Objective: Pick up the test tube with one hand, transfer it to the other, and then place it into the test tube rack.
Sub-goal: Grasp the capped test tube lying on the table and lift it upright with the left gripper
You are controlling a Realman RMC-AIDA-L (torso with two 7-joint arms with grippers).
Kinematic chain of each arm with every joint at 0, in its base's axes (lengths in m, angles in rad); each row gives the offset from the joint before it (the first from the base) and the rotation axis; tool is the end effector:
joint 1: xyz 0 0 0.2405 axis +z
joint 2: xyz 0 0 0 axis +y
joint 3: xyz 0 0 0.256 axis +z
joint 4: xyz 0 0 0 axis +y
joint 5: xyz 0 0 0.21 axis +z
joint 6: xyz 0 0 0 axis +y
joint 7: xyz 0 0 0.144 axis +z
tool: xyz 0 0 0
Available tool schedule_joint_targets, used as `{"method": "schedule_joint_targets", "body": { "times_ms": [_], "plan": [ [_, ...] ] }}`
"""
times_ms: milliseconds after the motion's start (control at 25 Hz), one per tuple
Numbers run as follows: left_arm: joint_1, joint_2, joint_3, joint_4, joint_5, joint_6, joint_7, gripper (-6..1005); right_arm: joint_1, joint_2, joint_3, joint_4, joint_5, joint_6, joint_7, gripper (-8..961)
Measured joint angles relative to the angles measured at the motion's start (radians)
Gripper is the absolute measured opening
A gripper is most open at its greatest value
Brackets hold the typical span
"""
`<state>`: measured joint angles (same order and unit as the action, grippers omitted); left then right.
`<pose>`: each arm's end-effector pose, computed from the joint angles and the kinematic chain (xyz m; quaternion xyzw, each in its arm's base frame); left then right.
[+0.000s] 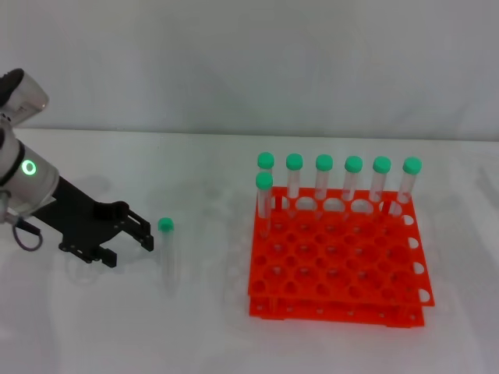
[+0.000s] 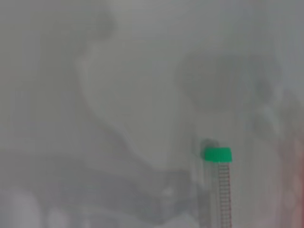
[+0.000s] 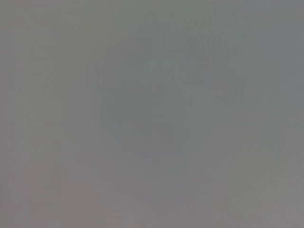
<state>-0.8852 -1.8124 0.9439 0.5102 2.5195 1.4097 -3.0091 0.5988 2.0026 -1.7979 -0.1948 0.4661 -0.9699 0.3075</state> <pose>-0.2623 0.4141 0.0594 -0.6478 -0.7397 0.0566 0.1732 0.3017 0.4097 0.0367 -0.6644 0.2568 0.3391 0.6146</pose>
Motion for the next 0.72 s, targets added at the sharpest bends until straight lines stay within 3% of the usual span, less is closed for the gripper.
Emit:
{"method": "schedule_joint_targets", "body": {
  "times_ms": [720],
  "plan": [
    [-0.015, -0.046, -0.005, -0.073, -0.009, -0.107, 0.025, 691, -0.002, 0.001, 0.0, 0.005, 0.0, 0.0, 0.001, 872]
  ]
}}
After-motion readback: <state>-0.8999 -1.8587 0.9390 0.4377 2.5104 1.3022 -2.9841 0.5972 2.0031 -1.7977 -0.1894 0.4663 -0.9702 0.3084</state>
